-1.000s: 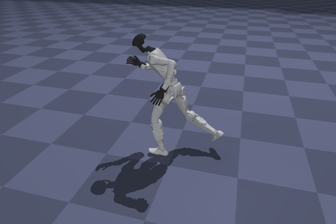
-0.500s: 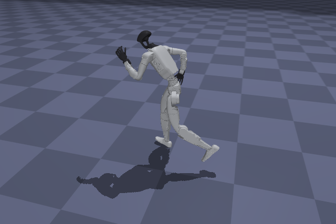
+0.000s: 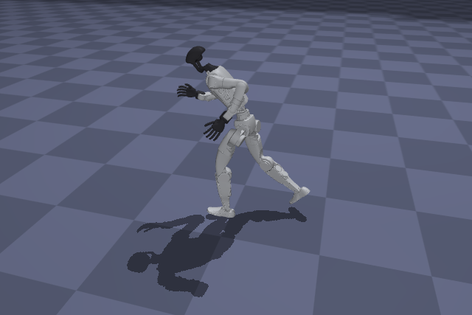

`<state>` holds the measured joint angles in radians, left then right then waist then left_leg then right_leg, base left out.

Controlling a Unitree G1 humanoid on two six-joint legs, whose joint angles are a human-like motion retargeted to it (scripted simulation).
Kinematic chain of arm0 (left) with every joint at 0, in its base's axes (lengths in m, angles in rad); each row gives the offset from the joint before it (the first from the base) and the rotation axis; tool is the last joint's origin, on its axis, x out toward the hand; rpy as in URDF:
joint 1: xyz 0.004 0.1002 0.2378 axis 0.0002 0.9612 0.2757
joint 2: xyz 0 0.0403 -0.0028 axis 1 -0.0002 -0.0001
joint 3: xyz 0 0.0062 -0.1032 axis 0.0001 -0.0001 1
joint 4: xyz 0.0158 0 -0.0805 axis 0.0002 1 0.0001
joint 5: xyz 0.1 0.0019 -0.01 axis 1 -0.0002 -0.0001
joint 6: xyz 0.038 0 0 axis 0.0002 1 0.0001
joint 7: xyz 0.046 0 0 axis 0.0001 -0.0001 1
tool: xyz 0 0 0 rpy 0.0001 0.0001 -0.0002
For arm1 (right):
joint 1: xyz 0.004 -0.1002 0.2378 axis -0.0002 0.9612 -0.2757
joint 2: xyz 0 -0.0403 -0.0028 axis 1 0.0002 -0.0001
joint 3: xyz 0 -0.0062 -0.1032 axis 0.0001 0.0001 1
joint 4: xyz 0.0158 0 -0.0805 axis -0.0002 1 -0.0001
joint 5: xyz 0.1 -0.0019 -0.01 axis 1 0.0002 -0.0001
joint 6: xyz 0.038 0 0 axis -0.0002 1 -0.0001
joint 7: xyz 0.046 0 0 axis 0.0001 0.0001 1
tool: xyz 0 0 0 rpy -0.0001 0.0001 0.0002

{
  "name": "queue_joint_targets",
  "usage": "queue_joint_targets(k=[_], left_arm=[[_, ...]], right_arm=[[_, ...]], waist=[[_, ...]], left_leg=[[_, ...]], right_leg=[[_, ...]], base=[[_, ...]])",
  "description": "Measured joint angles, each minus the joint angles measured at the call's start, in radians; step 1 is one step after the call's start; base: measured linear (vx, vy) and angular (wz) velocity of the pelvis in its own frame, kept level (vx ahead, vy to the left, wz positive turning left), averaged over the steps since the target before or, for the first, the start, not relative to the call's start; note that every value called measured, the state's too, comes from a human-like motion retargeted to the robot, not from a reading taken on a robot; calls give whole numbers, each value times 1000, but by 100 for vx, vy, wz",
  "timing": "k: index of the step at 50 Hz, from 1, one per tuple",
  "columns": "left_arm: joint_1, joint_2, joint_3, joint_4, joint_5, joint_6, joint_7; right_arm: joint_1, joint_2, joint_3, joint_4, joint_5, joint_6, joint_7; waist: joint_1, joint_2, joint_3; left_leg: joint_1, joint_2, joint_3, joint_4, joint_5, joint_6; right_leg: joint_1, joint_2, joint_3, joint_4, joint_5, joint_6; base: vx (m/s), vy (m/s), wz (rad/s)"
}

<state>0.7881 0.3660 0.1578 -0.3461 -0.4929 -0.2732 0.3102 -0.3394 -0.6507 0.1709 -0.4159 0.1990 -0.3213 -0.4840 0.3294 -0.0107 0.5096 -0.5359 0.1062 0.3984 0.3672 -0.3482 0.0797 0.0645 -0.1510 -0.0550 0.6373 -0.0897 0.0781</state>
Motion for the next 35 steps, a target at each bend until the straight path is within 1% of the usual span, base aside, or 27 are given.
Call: queue_joint_targets(k=[2, 3, 5, 7, 8, 10, 12, 13, 15, 17, 18, 20, 21, 22, 23, 24, 25, 27, 28, 30, 33, 35], left_arm=[[-249, -15, -102, 78, 69, -7, 94], [-394, -7, -153, 108, 83, -13, 154], [-726, 45, -232, 145, 122, -23, 245], [-1087, 100, -274, 154, 149, -39, 275], [-1267, 134, -281, 178, 240, -26, 281], [-1570, 179, -293, 184, 334, -29, 346], [-1819, 226, -319, 175, 366, -38, 439], [-1926, 250, -334, 169, 366, -45, 473], [-2092, 284, -361, 159, 352, -63, 507], [-2164, 285, -373, 160, 323, -84, 504], [-2165, 274, -374, 165, 307, -93, 496], [-2101, 237, -371, 172, 278, -102, 468], [-2032, 213, -363, 178, 277, -100, 444], [-1954, 190, -354, 184, 286, -95, 417], [-1857, 170, -343, 193, 312, -83, 388], [-1742, 154, -334, 206, 343, -66, 367], [-1618, 141, -327, 221, 376, -47, 350], [-1335, 116, -335, 264, 333, -31, 353], [-1194, 100, -350, 288, 241, -45, 360], [-940, 120, -393, 365, 174, -20, 345], [-624, 204, -477, 377, 92, 16, 283], [-456, 278, -515, 346, 90, 25, 227]], right_arm=[[220, 88, 25, 167, -7, 35, -11], [310, 127, 56, 272, 19, 58, -21], [472, 167, 91, 454, 82, 87, -18], [639, 137, 70, 519, 83, 77, 11], [728, 98, 40, 512, 58, 62, 40], [879, 16, -10, 483, 17, 41, 97], [986, -43, -58, 462, 52, 45, 163], [1026, -57, -78, 461, 95, 52, 194], [1081, -58, -106, 474, 183, 68, 234], [1101, -32, -120, 508, 219, 84, 242], [1102, -12, -125, 526, 220, 93, 241], [1089, 36, -135, 556, 203, 104, 236], [1069, 62, -139, 566, 186, 102, 229], [1043, 85, -141, 576, 171, 97, 218], [1004, 103, -138, 585, 158, 85, 197], [948, 114, -126, 592, 148, 72, 166], [882, 120, -109, 599, 141, 57, 129], [661, 108, -47, 603, 109, 47, 35], [523, 100, -12, 598, 79, 52, -8], [249, 93, 39, 548, 13, 57, -43], [-94, 109, 114, 384, -47, 54, -70], [-277, 97, 170, 257, -58, 46, -104]], waist=[[-79, -30, 7], [-123, -45, 10], [-213, -65, 10], [-306, -55, 8], [-357, -36, 5], [-462, 5, 6], [-556, 55, 7], [-596, 79, 6], [-660, 119, 4], [-705, 134, 1], [-718, 138, 1], [-720, 141, 2], [-710, 139, 3], [-701, 138, 5], [-691, 137, 8], [-679, 144, 9], [-665, 154, 10], [-623, 173, 10], [-598, 171, 10], [-541, 155, 10], [-403, 111, 10], [-302, 79, 8]], left_leg=[[-32, -17, -37, 228, -142, 43], [-28, -28, -46, 303, -194, 50], [1, -54, -69, 385, -266, 60], [47, -82, -116, 387, -291, 60], [68, -90, -145, 371, -290, 56], [125, -89, -203, 311, -267, 35], [187, -72, -255, 211, -209, -3], [221, -61, -278, 153, -171, -23], [298, -51, -315, 44, -87, -55], [400, -62, -344, -39, -16, -84], [461, -63, -355, -73, 13, -102], [577, -58, -369, -110, 55, -130], [613, -62, -380, -78, 66, -126], [636, -66, -391, -26, 77, -118], [634, -70, -403, 69, 88, -102], [606, -62, -408, 194, 105, -89], [564, -48, -408, 334, 126, -79], [439, -2, -383, 625, 113, -64], [375, 14, -365, 753, 81, -53], [249, 32, -338, 948, 24, -20], [94, 22, -290, 1031, -13, 38], [15, 6, -251, 967, -33, 60]], right_leg=[[-102, -50, -28, 298, -24, -19], [-158, -81, -44, 439, -71, -45], [-279, -105, -44, 660, -176, -81], [-415, -56, -13, 752, -233, -59], [-486, -27, -6, 757, -247, -39], [-609, 5, -24, 685, -266, -18], [-697, -1, -91, 489, -271, -17], [-721, -5, -131, 349, -262, -14], [-722, -8, -208, -7, -212, 16], [-672, -17, -272, -375, -171, 83], [-647, -24, -308, -510, -173, 121], [-602, -42, -398, -648, -183, 174], [-573, -60, -445, -642, -155, 171], [-546, -78, -481, -622, -123, 158], [-522, -94, -497, -573, -85, 127], [-518, -98, -488, -494, -91, 88], [-525, -95, -466, -400, -119, 46], [-571, -59, -408, -193, -242, -15], [-585, -40, -380, -119, -287, -31], [-577, 4, -323, -43, -345, -54], [-520, 51, -207, -14, -350, -85], [-466, 54, -128, -24, -316, -78]], base=[[126, 24, 126], [120, 17, 134], [114, 9, 146], [107, -1, 167], [103, -7, 166], [102, -12, 143], [103, -20, 105], [106, -26, 87], [111, -32, 83], [123, -41, 82], [130, -47, 60], [131, -50, 24], [129, -50, -4], [128, -49, -17], [126, -47, -36], [124, -45, -61], [121, -43, -113], [116, -38, -178], [111, -31, -216], [107, -23, -227], [105, -8, -228], [105, 7, -186]])
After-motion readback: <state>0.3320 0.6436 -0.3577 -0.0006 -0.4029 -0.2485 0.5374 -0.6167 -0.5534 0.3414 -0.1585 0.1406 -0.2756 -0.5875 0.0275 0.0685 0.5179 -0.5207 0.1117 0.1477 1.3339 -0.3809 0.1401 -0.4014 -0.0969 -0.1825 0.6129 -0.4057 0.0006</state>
